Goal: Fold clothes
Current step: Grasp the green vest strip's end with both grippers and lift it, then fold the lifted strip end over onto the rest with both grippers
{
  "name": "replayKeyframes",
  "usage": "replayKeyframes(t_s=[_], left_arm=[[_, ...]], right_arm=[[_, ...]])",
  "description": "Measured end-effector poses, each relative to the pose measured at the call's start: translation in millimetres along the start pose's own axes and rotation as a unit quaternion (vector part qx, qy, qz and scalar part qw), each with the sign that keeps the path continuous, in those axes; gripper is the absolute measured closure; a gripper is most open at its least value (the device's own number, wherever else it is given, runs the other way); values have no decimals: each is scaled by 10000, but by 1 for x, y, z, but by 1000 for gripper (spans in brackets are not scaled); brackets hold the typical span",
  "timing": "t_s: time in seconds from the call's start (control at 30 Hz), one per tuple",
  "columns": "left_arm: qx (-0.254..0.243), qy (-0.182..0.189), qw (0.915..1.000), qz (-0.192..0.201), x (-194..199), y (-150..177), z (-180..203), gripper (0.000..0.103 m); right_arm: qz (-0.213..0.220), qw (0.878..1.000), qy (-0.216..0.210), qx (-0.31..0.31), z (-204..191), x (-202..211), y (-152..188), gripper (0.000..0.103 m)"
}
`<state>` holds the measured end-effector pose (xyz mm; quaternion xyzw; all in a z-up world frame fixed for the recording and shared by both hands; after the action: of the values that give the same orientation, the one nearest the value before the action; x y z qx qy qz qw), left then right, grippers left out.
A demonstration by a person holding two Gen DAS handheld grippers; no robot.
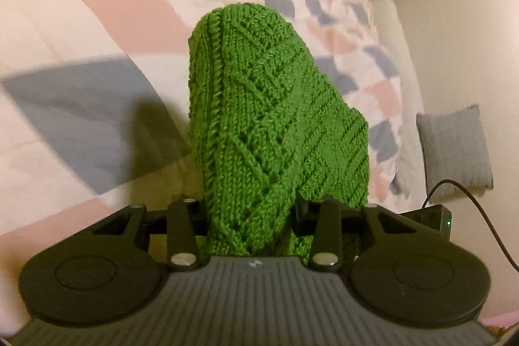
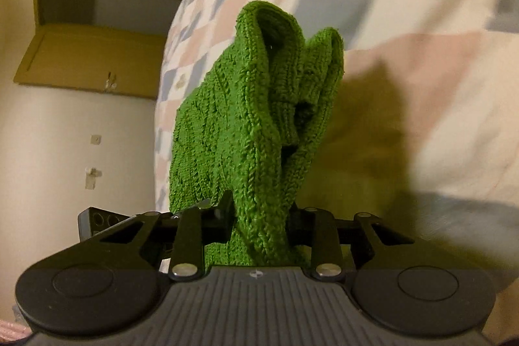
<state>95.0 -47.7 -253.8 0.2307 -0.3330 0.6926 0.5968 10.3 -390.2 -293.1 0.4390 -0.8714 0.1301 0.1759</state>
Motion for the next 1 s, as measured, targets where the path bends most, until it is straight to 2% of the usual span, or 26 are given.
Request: replayKeyframes(t_s=[0.13, 0.33, 0.47, 0.63, 0.8, 0.9, 1.0], left_arm=[[179, -160, 9979, 601, 86, 0, -10, 67], [458, -366, 9870, 1496, 206, 3, -54, 67], [426, -498, 9824, 1748, 285, -3, -103, 67], [352, -843, 9785, 1850, 377, -13, -175, 67], [488, -1104, 9743, 1904, 437, -19, -233, 67], [647, -1082, 9725, 1959, 454, -22, -260, 67], [914, -1080, 9677, 2086, 464, -27, -286, 67]], right_arm=[[-355, 9988, -214, 264, -65, -18, 8, 74], [-967, 9889, -556, 981, -170, -86, 31, 74], [-1207, 9811, -754, 1313, -230, -142, 65, 74], [-1260, 9783, -969, 1326, -287, -218, 136, 74], [-1376, 9778, -1093, 1142, -324, -294, 198, 74], [-1504, 9772, -1019, 1102, -342, -330, 220, 74], [-1689, 9749, -903, 1135, -354, -354, 227, 74]])
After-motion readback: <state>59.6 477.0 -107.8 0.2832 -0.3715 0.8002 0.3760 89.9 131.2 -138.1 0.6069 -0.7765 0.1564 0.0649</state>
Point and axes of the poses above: each gripper's, at about its wrist camera, not at the fingertips, and x roughly against the way its jaws point, z to its right, y to its underside, the point moved 3 cm from there along -x, roughly the way its jaws point, and after that the axes turned 5 degrees about -y, right-handed, at the moved point
